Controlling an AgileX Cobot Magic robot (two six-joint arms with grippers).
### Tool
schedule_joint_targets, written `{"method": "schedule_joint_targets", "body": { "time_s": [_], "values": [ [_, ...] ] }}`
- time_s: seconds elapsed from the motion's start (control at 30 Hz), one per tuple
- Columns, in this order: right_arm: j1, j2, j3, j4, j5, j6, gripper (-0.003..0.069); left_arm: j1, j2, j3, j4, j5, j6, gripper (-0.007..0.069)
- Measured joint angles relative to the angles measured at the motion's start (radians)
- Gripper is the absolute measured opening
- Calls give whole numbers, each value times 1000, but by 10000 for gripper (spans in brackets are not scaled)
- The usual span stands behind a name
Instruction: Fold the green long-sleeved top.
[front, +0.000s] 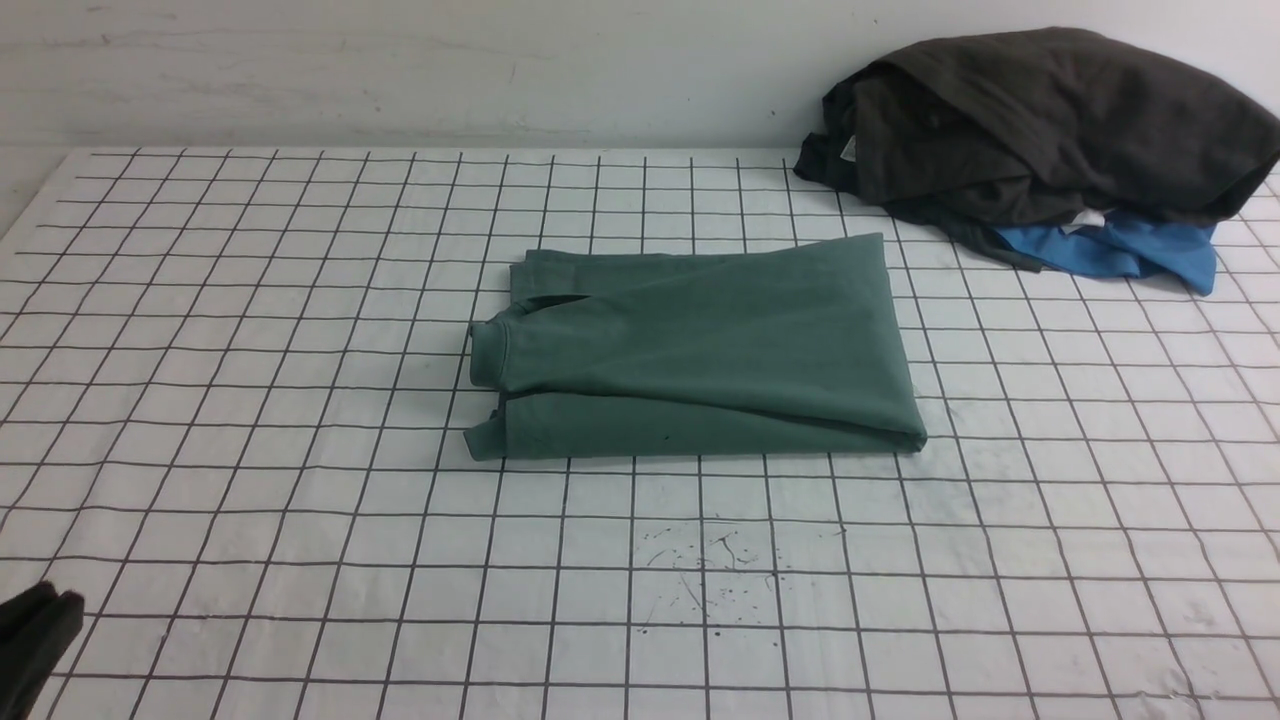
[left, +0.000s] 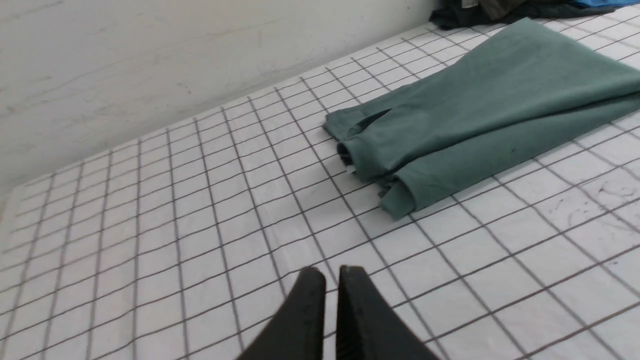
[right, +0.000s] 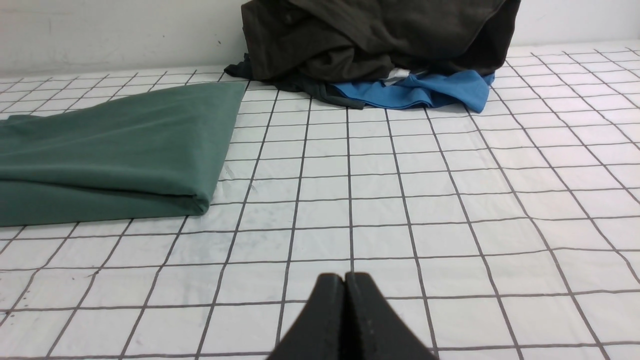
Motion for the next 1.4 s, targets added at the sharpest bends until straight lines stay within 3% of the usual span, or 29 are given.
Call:
{"method": "schedule_joint_targets", "body": {
  "time_s": [0.13,0.37,0.67,0.93,1.4],
  "values": [
    [0,0,0,0,0,0,-13,60,-129,115,68,-2,-54,22],
    [-1,0,0,0,2,0,-13,156,-137,252,200,-46,-350,22],
    [-1,0,0,0,2,0,-13,121,-137,252,242,-46,-505,22],
    [-1,0,0,0,2,0,-13,29,-137,252,242,-46,-516,22],
    [-1,0,0,0,2,0,-13,27,-137,252,242,-46,-515,22]
  ]
}}
